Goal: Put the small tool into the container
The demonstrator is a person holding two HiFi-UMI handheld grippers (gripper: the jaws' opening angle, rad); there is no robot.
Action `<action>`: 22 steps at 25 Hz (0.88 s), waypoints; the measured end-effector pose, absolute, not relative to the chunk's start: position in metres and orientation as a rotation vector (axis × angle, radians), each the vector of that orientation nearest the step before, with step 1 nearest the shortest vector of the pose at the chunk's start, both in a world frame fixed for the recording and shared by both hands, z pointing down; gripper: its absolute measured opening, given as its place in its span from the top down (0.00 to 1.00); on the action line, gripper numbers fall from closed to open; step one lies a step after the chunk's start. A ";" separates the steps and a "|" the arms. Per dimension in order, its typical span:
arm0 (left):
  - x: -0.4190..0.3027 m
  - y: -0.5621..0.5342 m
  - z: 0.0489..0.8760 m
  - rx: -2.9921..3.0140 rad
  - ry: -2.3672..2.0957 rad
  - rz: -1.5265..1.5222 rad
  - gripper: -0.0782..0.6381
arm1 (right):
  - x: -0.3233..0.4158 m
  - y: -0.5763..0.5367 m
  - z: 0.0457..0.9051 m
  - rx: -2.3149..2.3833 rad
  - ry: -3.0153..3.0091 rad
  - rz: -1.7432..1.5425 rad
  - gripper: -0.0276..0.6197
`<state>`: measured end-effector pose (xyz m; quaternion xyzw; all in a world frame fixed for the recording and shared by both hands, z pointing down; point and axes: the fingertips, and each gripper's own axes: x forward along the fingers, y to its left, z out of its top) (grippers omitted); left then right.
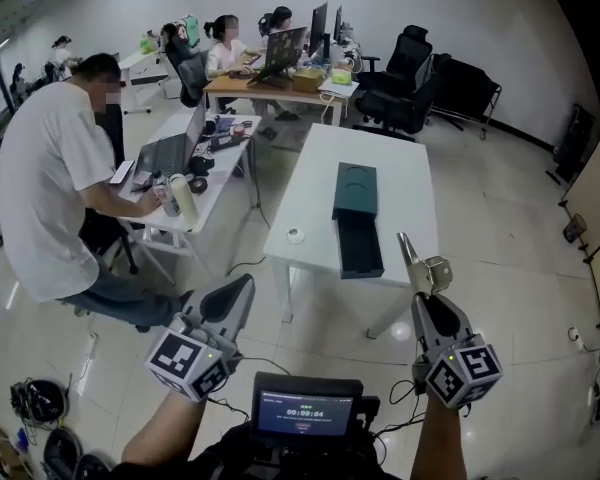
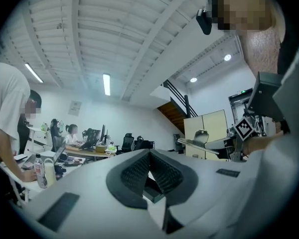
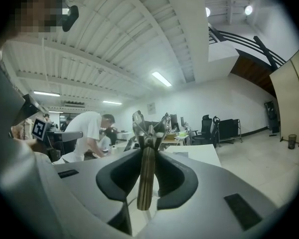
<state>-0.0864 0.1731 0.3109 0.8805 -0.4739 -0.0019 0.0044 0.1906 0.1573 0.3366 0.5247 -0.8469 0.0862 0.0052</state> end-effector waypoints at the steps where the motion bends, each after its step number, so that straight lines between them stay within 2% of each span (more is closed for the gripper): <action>1: -0.072 0.158 0.308 2.758 -1.495 0.002 0.86 | 0.204 0.139 0.338 1.627 -2.654 0.270 0.81; 6: -0.023 0.096 0.299 2.736 -1.550 -0.002 0.86 | 0.248 0.065 0.350 1.557 -2.673 0.324 0.81; 12: -0.011 0.032 0.299 2.721 -1.604 0.068 0.86 | 0.261 -0.004 0.382 1.514 -2.649 0.428 0.81; 22: -0.057 -0.095 0.349 2.829 -1.421 0.187 0.86 | 0.193 -0.095 0.431 1.613 -2.524 0.531 0.81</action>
